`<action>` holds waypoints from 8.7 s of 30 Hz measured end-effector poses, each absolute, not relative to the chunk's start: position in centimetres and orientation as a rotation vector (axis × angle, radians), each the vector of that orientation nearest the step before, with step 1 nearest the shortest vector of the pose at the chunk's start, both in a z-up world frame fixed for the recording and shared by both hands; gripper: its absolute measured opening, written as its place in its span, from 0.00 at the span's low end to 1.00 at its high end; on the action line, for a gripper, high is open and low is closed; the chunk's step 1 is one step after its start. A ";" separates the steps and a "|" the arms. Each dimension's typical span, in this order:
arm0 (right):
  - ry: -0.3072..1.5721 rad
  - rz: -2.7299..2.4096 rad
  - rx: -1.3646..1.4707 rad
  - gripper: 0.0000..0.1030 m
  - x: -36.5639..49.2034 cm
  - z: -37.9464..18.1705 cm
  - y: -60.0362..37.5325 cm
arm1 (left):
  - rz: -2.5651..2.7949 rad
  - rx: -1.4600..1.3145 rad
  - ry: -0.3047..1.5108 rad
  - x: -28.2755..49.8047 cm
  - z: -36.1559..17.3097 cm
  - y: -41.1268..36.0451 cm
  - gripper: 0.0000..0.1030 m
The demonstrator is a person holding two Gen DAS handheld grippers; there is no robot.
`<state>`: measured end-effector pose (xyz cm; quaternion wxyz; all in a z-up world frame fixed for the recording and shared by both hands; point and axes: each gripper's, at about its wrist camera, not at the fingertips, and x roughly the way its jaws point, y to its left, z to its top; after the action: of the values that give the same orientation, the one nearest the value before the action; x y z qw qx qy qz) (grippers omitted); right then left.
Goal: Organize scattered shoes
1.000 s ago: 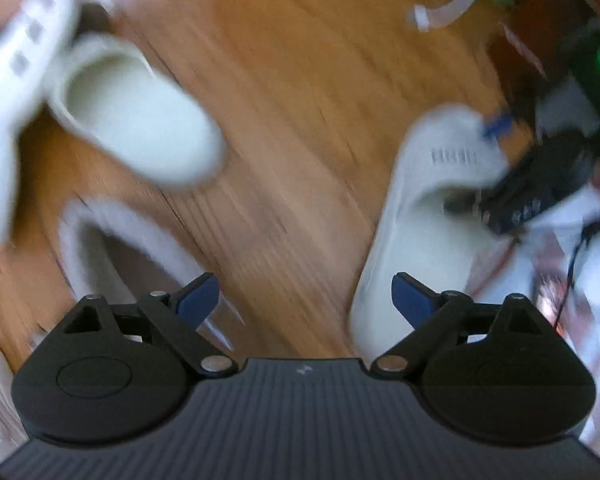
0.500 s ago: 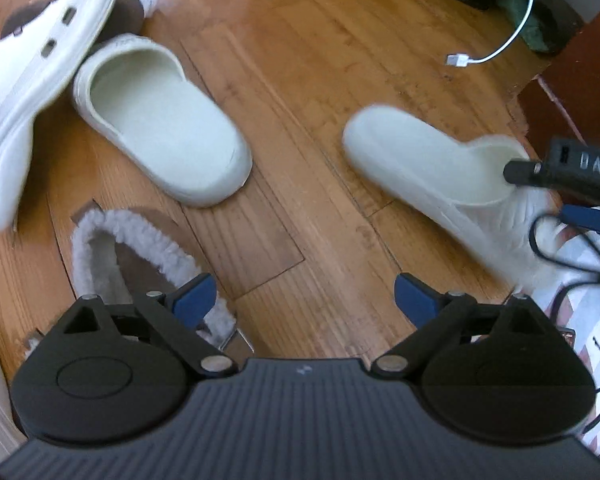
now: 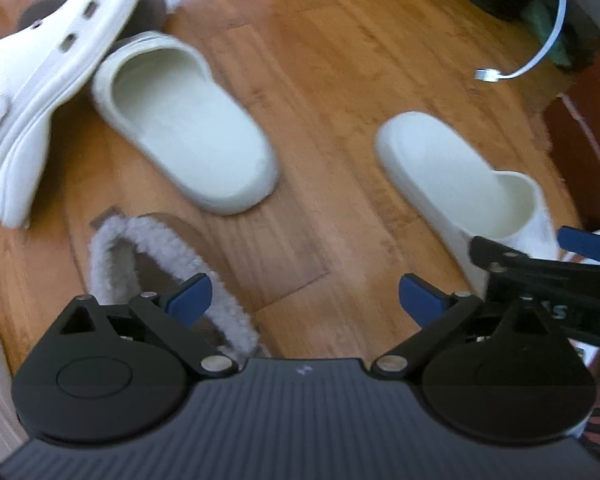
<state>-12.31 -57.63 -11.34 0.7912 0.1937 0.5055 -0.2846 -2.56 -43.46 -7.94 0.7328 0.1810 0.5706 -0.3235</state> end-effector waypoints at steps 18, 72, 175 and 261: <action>0.770 -0.450 0.378 0.87 -9.8 -8.5 -52.0 | -0.337 0.419 1.059 9.8 -7.9 -41.8 0.99; 0.863 -0.421 0.476 0.85 -15.2 -9.5 -58.4 | -0.683 0.284 1.272 3.2 -4.8 -41.7 0.96; 0.792 -0.139 0.738 0.70 -7.0 -3.5 -51.5 | -0.364 -0.009 1.180 11.1 -3.7 -29.8 0.98; 1.333 0.286 -0.964 0.38 19.2 -7.8 -15.5 | -0.272 -0.015 1.178 1.7 -0.5 -8.0 0.95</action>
<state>19.20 -15.49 -7.78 0.6713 -0.4278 0.5918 0.1269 1.74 -7.98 -0.45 0.8227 -0.0071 0.5539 -0.1277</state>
